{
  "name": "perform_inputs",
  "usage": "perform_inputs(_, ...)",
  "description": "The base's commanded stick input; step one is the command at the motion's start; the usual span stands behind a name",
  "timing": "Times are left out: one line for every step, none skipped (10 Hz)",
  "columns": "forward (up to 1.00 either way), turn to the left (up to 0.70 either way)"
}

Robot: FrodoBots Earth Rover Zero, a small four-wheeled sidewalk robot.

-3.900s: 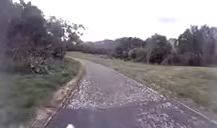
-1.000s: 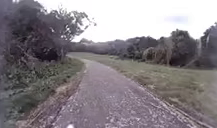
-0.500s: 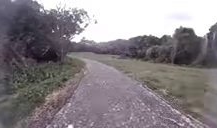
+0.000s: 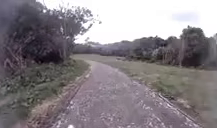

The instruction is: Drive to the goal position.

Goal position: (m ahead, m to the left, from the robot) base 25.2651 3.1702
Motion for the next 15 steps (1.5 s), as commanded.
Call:
perform_inputs(0.85, 0.0)
perform_inputs(0.85, 0.0)
perform_inputs(0.85, 0.0)
perform_inputs(0.85, 0.0)
perform_inputs(0.85, 0.0)
perform_inputs(0.85, 0.0)
perform_inputs(0.85, 0.0)
perform_inputs(0.85, 0.0)
perform_inputs(0.85, 0.0)
perform_inputs(0.85, 0.0)
perform_inputs(0.85, 0.0)
perform_inputs(0.85, 0.0)
perform_inputs(0.85, 0.0)
perform_inputs(0.85, 0.0)
perform_inputs(0.85, 0.0)
